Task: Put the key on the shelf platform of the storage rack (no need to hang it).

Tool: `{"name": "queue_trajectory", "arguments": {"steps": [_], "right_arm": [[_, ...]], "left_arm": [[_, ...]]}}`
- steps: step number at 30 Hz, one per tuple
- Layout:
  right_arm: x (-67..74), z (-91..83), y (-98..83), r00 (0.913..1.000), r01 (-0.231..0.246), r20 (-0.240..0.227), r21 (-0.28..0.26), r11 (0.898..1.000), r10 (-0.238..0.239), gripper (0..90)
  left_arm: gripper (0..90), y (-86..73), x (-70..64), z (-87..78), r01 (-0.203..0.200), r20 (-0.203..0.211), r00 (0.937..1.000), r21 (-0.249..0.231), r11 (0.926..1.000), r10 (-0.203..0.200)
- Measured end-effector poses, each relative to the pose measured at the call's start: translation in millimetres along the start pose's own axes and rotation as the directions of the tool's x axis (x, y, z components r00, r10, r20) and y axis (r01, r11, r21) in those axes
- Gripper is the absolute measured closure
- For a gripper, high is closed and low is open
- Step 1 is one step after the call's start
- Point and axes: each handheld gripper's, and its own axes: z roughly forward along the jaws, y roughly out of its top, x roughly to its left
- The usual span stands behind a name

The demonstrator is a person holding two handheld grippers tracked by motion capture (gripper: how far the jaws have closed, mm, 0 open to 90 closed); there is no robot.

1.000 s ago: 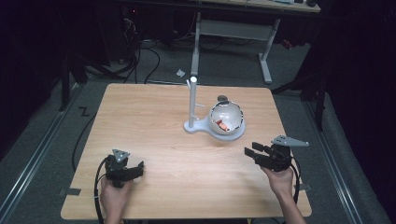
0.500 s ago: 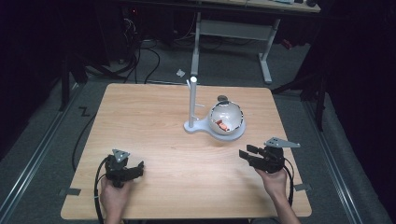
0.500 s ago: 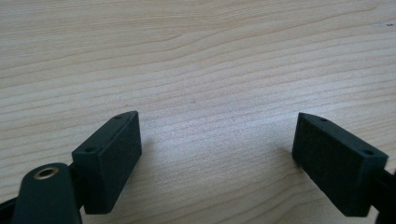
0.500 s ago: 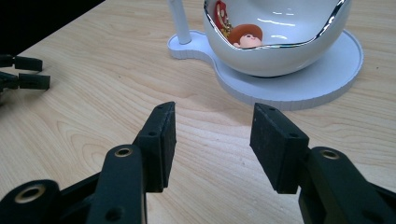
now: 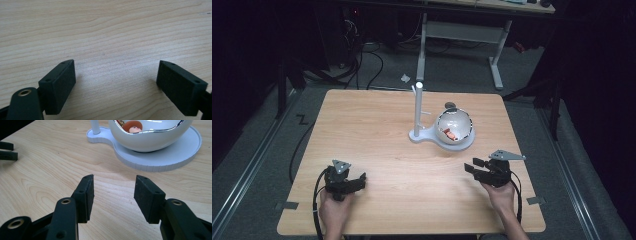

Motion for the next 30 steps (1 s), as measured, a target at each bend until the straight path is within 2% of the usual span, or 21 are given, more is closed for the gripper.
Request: {"name": "queue_trajectory", "arguments": {"steps": [12, 25, 30], "right_arm": [[-0.2, 14.3, -8.4, 1.0000, -0.007, 0.007, 0.020, 1.000, 0.007, 50.9], [0.9, 29.6, -14.1, 0.9980, 0.024, 0.057, 0.058, 0.998, -0.028, 51.7], [1.1, 35.1, -18.4, 0.9941, 0.044, 0.096, 0.077, 0.996, -0.051, 51.7]], "left_arm": [[15.9, 0.0, 0.1, 0.0, -0.003, 0.001, 1.0000, 0.000, 1.0000, 0.003], [15.9, 0.0, 0.1, 0.0, -0.001, 0.000, 1.0000, 0.000, 1.0000, 0.001], [15.9, 0.0, 0.1, 0.0, -0.002, 0.000, 1.0000, 0.000, 1.0000, 0.002]]}}
